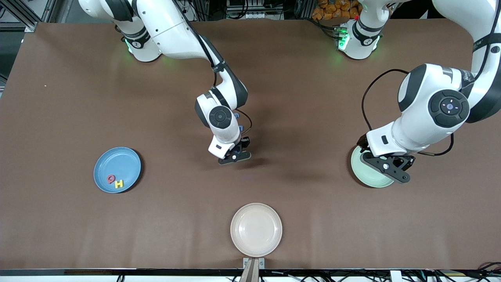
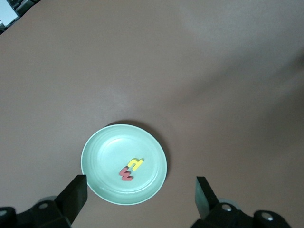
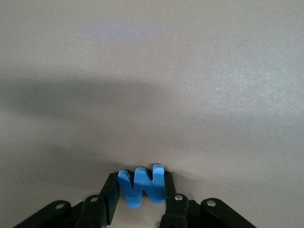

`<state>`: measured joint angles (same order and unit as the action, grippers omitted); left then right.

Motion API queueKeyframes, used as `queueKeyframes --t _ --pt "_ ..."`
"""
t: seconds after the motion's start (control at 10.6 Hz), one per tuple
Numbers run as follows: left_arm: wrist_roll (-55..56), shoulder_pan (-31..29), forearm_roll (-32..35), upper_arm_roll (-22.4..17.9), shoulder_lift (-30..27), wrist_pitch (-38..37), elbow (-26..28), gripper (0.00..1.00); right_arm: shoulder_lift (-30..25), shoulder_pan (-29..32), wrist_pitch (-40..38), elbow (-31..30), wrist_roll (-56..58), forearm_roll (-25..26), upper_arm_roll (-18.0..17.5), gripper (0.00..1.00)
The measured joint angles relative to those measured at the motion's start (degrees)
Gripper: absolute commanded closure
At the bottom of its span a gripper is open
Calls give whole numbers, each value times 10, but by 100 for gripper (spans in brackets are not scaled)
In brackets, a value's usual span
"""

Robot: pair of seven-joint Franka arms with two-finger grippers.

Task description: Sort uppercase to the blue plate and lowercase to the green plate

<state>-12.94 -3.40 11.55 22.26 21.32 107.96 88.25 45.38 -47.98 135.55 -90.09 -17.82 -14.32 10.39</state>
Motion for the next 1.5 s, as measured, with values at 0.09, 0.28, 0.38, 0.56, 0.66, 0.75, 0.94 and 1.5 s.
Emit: queueKeyframes --t 0.09,0.28,0.38,0.56,0.66,0.75,0.94,1.5 --pt "17 1 0 5 -3 0 0 0 -1 0 4 -2 0 0 0 100" --pt "55 3 -9 17 -5 0 0 0 -1 1 7 -3 0 0 6 100" --pt "76 4 -23 25 -6 0 0 0 -2 1 10 -3 0 0 19 100" --pt "121 5 -40 52 -7 0 1 0 -14 3 -8 -1 13 0 62 100" --pt "134 8 -41 67 -7 0 4 0 -21 3 -32 3 30 0 88 100" --pt "141 15 -42 79 -7 0 8 0 -29 5 -58 5 55 0 119 100" --pt "143 33 -43 105 2 4 17 0 -35 20 -98 5 135 -1 176 100" --pt "139 175 25 132 97 188 66 0 -36 203 -136 1 413 -1 196 100"
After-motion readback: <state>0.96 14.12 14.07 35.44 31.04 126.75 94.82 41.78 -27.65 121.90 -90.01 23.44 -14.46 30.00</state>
